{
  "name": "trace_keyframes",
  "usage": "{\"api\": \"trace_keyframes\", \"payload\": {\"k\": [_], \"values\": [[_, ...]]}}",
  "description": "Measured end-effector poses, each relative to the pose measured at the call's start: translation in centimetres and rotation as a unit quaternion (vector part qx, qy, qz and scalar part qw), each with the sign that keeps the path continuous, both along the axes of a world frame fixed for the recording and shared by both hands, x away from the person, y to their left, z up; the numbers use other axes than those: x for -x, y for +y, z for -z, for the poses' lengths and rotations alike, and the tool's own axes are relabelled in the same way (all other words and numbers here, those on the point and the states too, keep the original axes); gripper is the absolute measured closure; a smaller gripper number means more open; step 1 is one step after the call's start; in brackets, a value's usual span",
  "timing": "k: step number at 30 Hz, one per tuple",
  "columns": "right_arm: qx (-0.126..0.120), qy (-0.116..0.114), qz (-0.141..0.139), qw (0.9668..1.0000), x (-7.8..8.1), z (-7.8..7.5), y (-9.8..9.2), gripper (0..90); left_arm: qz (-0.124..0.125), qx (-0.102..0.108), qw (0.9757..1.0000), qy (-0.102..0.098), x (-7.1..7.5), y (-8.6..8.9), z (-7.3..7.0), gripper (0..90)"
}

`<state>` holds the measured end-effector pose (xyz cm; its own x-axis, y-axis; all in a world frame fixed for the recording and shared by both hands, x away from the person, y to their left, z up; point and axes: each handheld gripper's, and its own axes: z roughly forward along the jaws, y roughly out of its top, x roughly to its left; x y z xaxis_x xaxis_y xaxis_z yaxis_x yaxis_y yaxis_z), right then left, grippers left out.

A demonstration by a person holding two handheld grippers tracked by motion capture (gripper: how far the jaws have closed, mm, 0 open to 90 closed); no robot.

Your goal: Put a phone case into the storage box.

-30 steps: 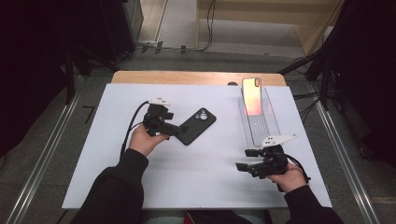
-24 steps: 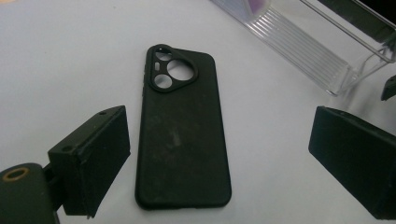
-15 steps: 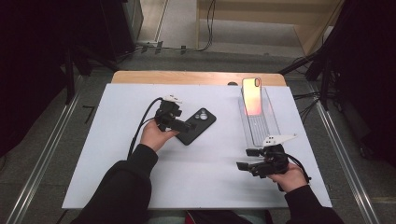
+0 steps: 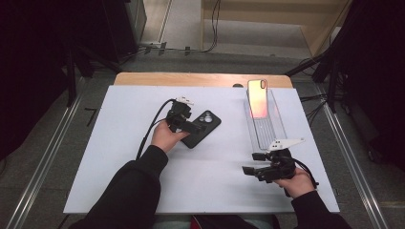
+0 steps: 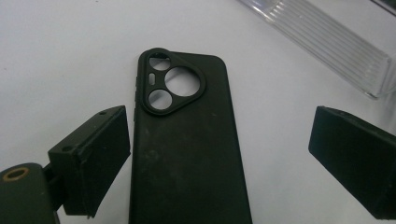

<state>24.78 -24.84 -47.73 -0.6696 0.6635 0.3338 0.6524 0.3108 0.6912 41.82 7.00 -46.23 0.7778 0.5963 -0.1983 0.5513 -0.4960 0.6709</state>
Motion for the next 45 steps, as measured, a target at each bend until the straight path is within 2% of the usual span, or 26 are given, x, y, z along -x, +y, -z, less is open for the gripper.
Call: {"api": "trace_keyframes", "payload": {"k": [9,12,15,19,26,28,33,40,45], "values": [[0.003,0.004,-0.003,1.0,0.0,0.1,0.0,22.7,0.0,-0.044,0.999,-0.009,0.0,-0.5,0.9,5.7],[0.003,0.004,-0.004,1.0,0.0,0.2,0.1,22.7,0.003,-0.05,0.9987,-0.005,0.0,-0.6,1.2,5.7],[0.004,0.003,-0.005,1.0,-0.1,0.2,0.1,22.7,0.004,-0.057,0.9983,-0.01,0.0,-0.8,1.5,5.7],[0.004,0.003,-0.005,1.0,-0.1,0.2,0.1,22.7,0.006,-0.077,0.997,-0.01,0.0,-0.8,2.0,5.7],[0.004,0.007,-0.006,0.9999,-0.1,0.2,0.2,22.7,0.005,-0.094,0.9955,-0.008,0.0,-1.0,2.8,5.7],[0.004,0.008,-0.007,0.9999,-0.1,0.2,0.2,22.7,0.005,-0.092,0.9958,-0.004,0.0,-1.1,3.1,5.7],[0.006,0.008,-0.009,0.9999,0.0,0.2,0.3,22.7,0.009,-0.113,0.9935,-0.008,0.1,-1.4,3.5,5.7],[0.009,0.009,-0.007,0.9999,0.0,0.2,0.3,22.7,0.009,-0.123,0.9923,-0.014,0.2,-1.6,3.6,5.6],[0.01,0.008,-0.008,0.9999,0.0,0.2,0.3,22.7,0.01,-0.148,0.9885,-0.03,0.6,-2.1,3.7,5.6]]}}
